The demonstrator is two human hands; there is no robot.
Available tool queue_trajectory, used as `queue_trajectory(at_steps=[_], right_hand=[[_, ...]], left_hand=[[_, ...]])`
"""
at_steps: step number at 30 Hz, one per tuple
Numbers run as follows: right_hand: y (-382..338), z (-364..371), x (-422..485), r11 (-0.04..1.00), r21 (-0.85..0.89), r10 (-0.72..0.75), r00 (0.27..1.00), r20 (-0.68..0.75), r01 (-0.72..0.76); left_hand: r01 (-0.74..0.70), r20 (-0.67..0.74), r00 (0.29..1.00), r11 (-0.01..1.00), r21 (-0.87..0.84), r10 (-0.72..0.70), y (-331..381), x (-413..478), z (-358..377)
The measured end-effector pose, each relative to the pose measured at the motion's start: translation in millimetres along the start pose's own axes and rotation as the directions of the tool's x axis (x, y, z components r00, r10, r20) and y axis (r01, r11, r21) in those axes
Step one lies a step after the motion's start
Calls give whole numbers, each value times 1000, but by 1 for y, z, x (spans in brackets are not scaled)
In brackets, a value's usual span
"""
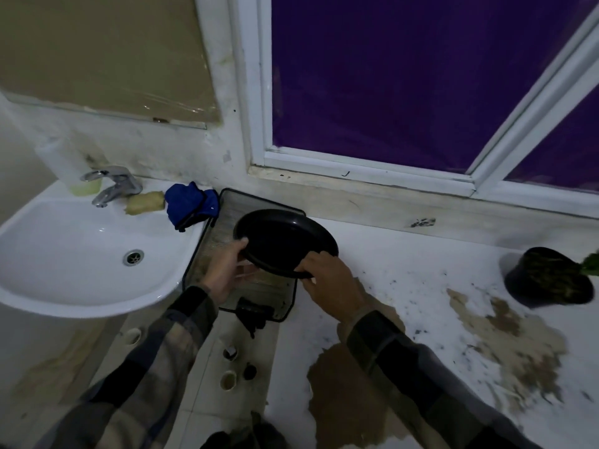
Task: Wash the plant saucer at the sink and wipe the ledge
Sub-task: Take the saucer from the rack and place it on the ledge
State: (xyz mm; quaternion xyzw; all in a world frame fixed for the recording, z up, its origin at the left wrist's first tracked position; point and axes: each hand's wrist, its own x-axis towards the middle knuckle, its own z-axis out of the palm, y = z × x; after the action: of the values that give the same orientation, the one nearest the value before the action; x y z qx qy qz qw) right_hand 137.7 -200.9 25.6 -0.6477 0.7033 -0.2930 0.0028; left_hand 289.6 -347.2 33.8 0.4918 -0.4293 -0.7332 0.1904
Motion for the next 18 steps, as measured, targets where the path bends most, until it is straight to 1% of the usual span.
queue_trajectory(at_steps=[3,5,9,10,11,12,13,15,17,18], right_hand=[[8,-6,-16,994,-110,-16,1000,-14,14],[13,-10,-27,988,-150,29,999,-38,-34],[12,-26,-53,971,-97,217,975,-40,-220],[11,-29,-61,954,-56,292,956,-31,-294],[9,-32,-67,921,3,389,921,-35,-389],[8,-34,-73,868,82,495,867,-59,-490],[6,-37,-78,795,162,601,794,-86,-584],[4,-44,-84,599,314,792,603,-95,-737],[10,-51,-89,370,450,910,414,-1,-813],[15,-55,-90,258,503,938,338,73,-825]], left_hand=[[16,-7,1000,1000,0,-16,-12,-7,10],[4,-2,1000,1000,6,-4,-18,-10,17],[10,75,997,1000,13,-11,-23,-18,31],[15,94,995,1000,23,-17,-24,-20,34],[19,108,994,999,35,-23,-26,-20,37],[24,120,992,999,42,-29,-28,-21,41],[29,131,991,998,52,-36,-30,-20,44],[45,168,984,996,73,-56,-34,-20,52],[60,211,974,992,107,-82,-41,-21,61],[67,229,969,991,117,-93,-44,-21,65]])
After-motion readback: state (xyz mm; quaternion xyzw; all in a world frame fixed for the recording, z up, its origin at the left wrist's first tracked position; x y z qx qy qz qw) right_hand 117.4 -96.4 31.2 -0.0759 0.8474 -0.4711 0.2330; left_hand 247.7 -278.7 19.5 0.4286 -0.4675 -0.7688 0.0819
